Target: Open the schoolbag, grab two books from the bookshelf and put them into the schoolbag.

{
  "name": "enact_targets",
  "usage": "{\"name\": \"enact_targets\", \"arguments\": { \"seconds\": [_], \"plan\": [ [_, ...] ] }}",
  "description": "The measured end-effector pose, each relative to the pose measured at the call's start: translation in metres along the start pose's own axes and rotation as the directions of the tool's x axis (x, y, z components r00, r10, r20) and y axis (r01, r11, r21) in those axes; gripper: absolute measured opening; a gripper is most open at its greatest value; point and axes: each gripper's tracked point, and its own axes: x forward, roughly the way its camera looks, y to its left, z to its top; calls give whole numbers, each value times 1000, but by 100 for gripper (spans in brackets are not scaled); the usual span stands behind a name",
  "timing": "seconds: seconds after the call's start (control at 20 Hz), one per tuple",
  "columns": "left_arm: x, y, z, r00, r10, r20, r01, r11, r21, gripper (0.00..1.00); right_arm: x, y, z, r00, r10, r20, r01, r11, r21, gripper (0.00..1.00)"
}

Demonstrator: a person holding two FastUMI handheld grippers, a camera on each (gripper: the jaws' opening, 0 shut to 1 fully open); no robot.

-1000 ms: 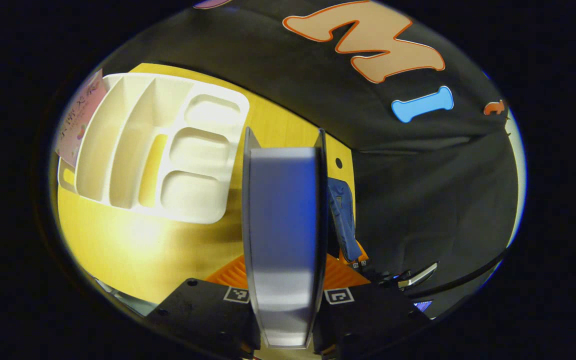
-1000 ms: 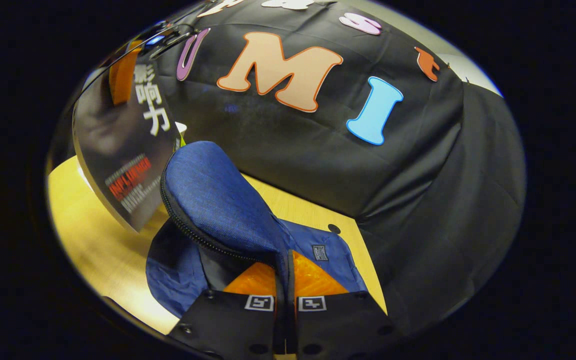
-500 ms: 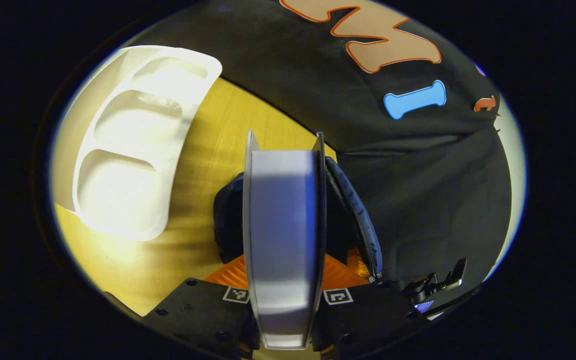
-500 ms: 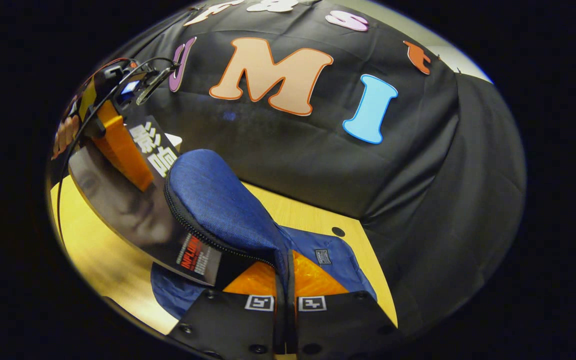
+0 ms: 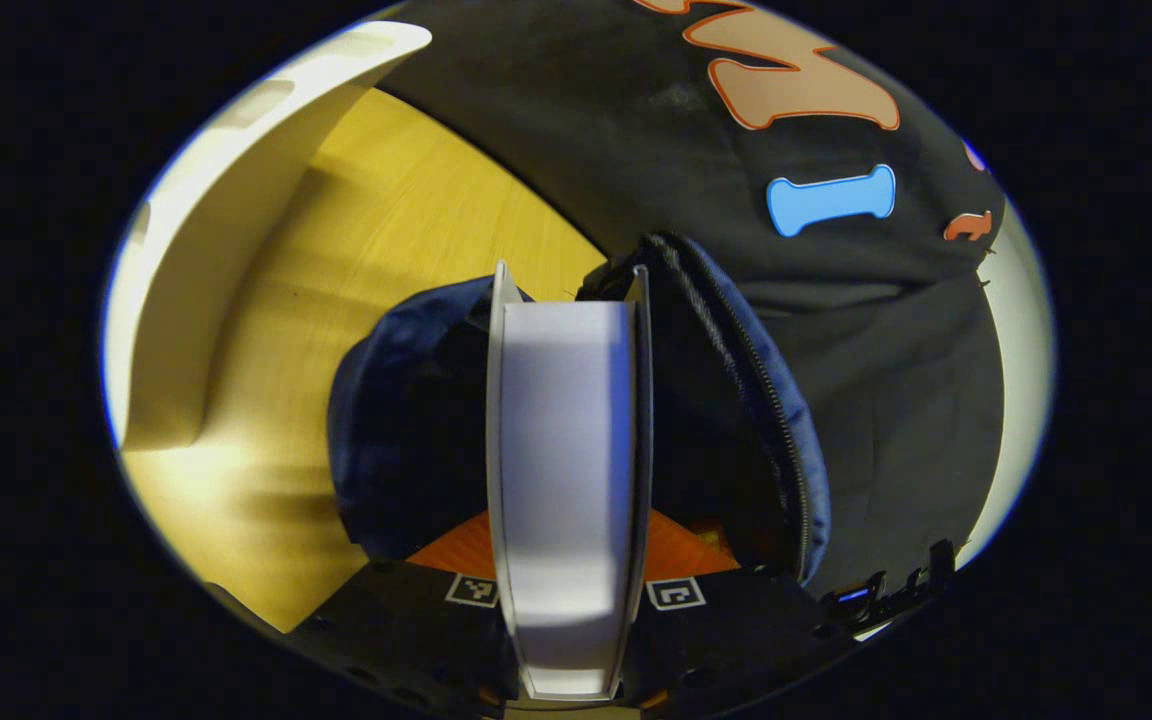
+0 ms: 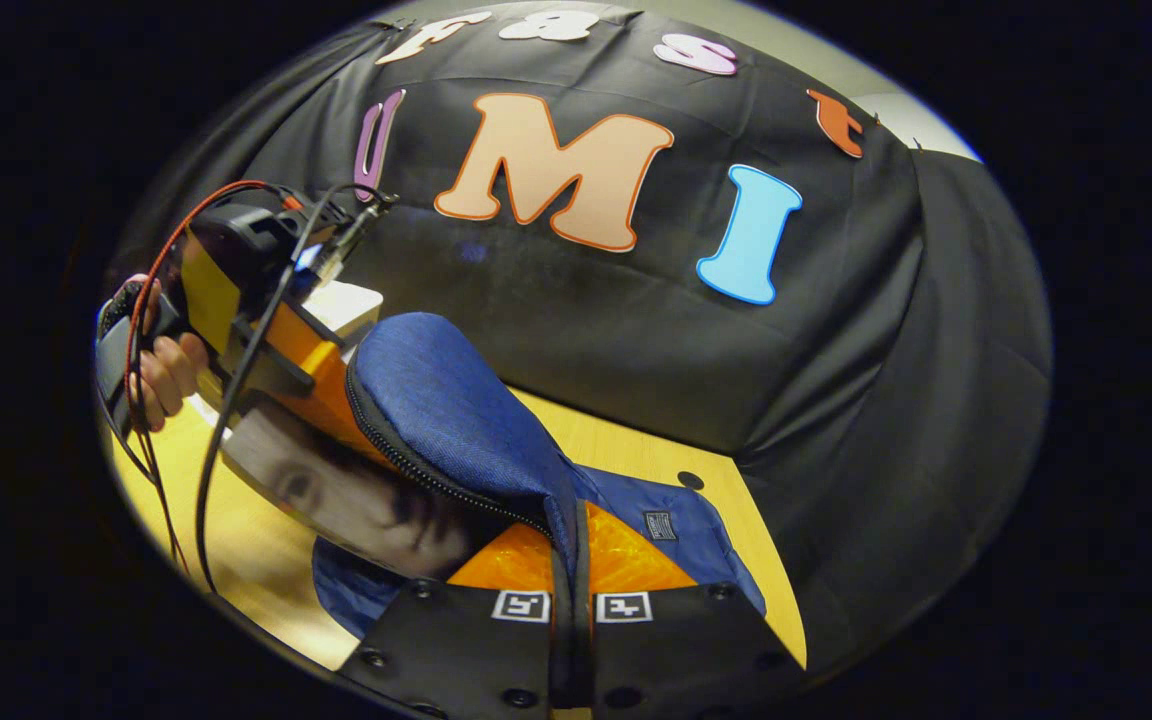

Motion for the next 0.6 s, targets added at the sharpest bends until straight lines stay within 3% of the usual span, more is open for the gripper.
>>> {"name": "enact_targets", "arguments": {
  "seconds": [0.2, 0.5, 0.6],
  "plan": [
    [23, -3, -7, 1000, -18, -4, 18, 1000, -4, 36, -4, 9, 5, 998, 40, 52, -40, 999, -3, 1],
    [36, -6, -10, 997, -74, 11, 74, 996, -50, 36, -7, 9, 5, 997, 40, 67, -41, 999, 21, 1],
    [41, 0, -7, 998, -59, 36, 60, 997, -45, 36, -8, 10, 5, 997, 41, 64, -43, 999, 22, 3]
  ]
}}
